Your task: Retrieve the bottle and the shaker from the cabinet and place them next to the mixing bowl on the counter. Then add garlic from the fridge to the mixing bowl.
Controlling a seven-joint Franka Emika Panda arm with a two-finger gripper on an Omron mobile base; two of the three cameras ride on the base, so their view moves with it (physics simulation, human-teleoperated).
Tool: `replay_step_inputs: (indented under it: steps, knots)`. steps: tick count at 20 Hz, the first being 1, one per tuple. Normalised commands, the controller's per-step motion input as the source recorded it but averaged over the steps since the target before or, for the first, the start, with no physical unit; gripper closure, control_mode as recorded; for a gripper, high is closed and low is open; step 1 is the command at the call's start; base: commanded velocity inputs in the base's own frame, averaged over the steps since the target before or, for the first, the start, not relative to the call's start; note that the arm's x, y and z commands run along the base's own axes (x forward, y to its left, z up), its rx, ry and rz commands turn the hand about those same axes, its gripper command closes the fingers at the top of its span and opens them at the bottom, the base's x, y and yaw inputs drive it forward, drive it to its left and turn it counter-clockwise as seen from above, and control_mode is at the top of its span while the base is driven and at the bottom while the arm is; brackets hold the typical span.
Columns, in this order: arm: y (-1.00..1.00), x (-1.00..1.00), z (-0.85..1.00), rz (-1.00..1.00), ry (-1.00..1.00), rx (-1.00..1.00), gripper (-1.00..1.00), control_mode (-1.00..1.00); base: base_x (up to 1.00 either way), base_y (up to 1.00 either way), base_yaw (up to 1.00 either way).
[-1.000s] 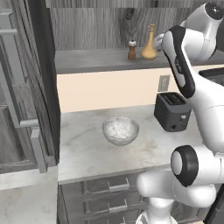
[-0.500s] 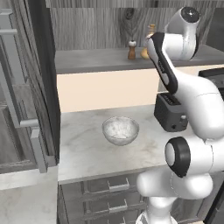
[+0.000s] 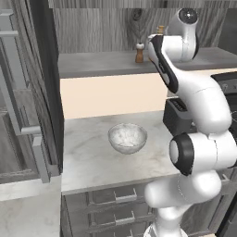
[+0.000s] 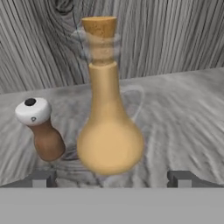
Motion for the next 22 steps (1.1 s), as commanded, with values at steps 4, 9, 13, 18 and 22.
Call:
replay_step_inputs:
  steps: [4,9,13,18,22]
  knots:
    - [-0.08,0.31,0.00,0.01,0.01,0.03,-1.00,-1.00,0.00,0.00,0.00]
    - [-0.22,0.27,0.00,0.06,0.02,0.02,-1.00,-1.00,0.00,0.00,0.00]
    - [-0.13,0.12,-0.01,0.04,0.00,0.00,-1.00,-1.00,0.00,0.00,0.00]
    - [0.00,0.10,-0.01,0.01,0.00,0.00,-1.00,-1.00,0.00,0.00,0.00]
    - [0.00,0.09,-0.06,0.00,0.00,0.00,-1.00,-1.00,0.00,0.00,0.00]
